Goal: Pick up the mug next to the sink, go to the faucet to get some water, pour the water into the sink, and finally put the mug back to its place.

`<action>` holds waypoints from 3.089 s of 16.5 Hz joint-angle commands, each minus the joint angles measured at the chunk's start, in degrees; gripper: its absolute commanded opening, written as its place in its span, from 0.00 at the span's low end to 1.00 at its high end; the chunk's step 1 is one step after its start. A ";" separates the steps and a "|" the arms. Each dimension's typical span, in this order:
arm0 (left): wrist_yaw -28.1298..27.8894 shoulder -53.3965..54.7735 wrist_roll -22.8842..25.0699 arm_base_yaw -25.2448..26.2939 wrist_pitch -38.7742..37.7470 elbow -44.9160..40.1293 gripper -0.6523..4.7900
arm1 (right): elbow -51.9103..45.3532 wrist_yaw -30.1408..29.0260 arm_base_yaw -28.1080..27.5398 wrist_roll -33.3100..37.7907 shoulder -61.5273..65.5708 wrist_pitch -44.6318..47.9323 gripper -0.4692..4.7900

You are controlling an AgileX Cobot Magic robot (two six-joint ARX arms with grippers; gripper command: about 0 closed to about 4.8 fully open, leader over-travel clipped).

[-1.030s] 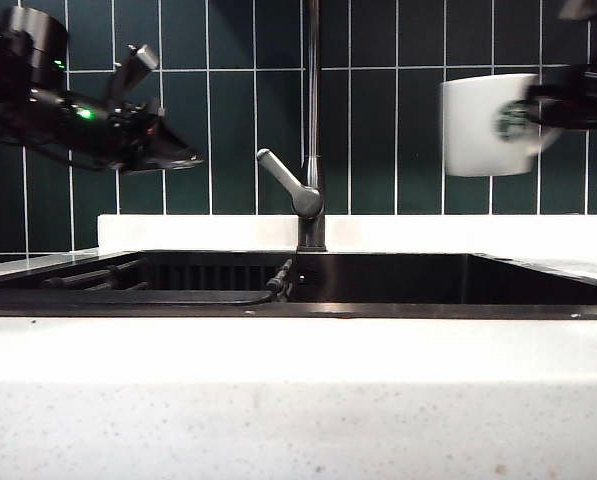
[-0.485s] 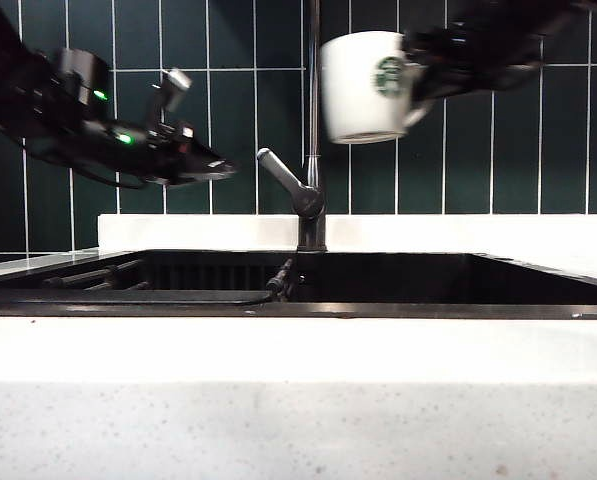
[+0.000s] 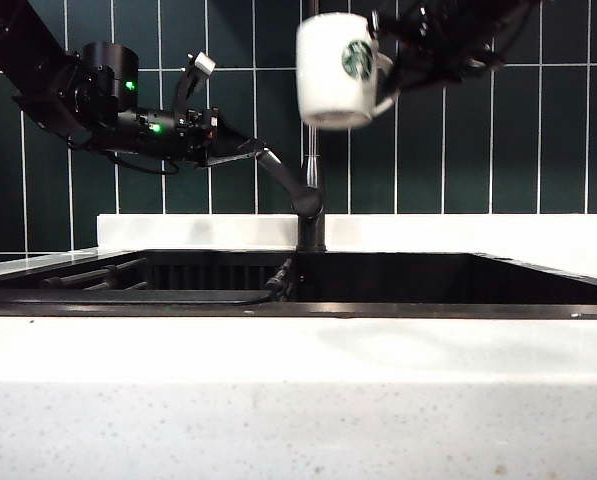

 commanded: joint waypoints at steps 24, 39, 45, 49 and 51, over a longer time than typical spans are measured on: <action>3.50 2.62 0.44 -2.19 1.36 1.29 0.45 | 1.42 -6.58 1.77 2.23 -0.79 1.75 0.09; -4.44 2.62 2.84 -2.19 -0.09 1.29 0.45 | 1.42 -7.41 1.77 2.19 -0.79 0.94 0.09; -18.01 2.60 3.54 -2.19 0.37 1.29 0.45 | 1.42 -7.41 1.73 0.98 -0.79 0.92 0.09; -6.67 -1.42 -5.86 -2.29 1.55 1.29 0.45 | 1.42 -3.56 1.46 -9.81 -1.42 0.81 0.09; -6.69 -6.47 -6.73 -2.10 -1.22 1.29 0.45 | 1.44 1.51 1.22 -19.34 -2.03 0.81 0.09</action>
